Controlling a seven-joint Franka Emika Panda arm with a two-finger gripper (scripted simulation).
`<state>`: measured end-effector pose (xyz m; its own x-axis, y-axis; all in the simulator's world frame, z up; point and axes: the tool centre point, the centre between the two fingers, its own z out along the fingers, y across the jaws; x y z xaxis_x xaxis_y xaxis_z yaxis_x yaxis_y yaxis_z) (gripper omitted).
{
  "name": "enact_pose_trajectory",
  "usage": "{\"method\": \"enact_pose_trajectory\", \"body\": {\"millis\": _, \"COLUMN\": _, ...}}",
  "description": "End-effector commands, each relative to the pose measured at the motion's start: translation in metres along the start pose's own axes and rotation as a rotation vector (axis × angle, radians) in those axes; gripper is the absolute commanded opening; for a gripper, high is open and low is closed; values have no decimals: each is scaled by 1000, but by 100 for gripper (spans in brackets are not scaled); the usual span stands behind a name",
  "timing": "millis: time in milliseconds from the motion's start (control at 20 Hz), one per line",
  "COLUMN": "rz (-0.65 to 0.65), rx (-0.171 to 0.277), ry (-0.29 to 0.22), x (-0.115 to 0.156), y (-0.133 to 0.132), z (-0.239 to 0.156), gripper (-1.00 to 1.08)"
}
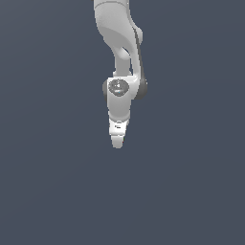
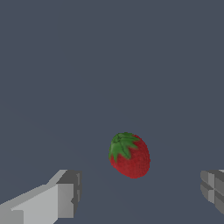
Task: Pick up the object and move it to a goal position.
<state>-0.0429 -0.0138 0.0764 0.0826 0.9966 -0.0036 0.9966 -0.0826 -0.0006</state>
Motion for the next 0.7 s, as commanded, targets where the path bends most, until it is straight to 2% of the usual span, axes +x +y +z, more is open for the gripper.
{"method": "enact_pose_trajectory", "body": {"millis": 0, "rz": -34, "rx": 0, "ry": 2, "x": 1, "y": -1, "z": 2, "gripper": 100}}
{"method": "enact_pose_trajectory", "body": {"millis": 650, "rz": -66, "rx": -1, "ry": 3, "x": 1, "y": -2, "z": 12, "gripper": 100}}
